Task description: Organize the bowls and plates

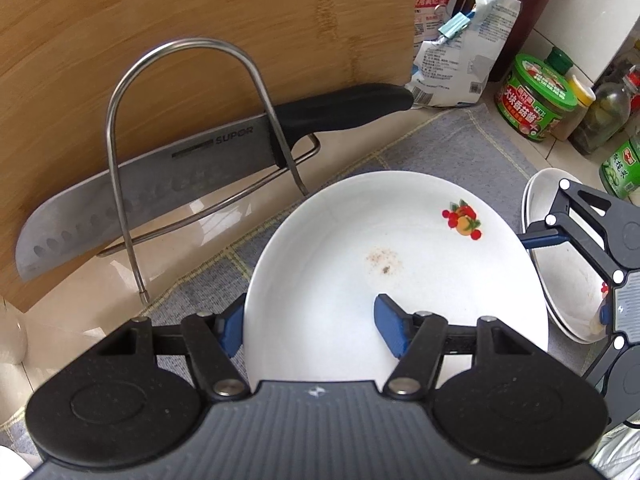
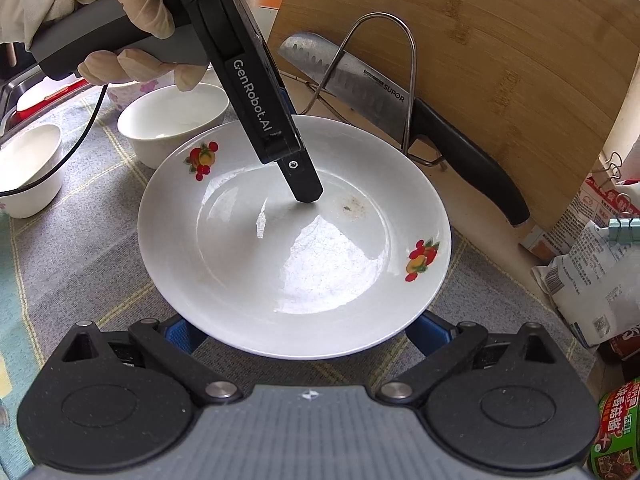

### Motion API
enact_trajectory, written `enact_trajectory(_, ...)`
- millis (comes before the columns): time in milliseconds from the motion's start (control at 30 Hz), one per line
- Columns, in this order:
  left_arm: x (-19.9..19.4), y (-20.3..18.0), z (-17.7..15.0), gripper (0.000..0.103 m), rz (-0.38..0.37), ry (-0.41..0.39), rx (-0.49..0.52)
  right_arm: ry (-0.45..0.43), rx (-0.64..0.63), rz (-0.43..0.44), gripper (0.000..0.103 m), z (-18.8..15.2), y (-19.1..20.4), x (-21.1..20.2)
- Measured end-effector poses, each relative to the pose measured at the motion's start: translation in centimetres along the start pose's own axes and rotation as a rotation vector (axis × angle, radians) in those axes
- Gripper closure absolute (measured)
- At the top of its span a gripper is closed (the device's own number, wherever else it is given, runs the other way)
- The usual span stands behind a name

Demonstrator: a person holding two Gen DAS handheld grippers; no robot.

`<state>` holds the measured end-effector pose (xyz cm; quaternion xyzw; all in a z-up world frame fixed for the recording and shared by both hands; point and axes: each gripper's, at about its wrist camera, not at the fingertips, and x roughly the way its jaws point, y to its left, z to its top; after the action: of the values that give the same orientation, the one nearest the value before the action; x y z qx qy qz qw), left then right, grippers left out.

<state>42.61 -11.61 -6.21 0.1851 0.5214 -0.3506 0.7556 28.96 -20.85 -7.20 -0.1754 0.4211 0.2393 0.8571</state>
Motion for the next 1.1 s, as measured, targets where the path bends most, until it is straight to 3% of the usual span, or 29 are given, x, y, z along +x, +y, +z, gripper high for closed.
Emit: enact_trajectory(1100,-3.9,-6.7,-0.8,0.040,-0.024,-0.034,0.078,-0.044,0.041,-0.091,0.000,-3.5,2.7,-7.1)
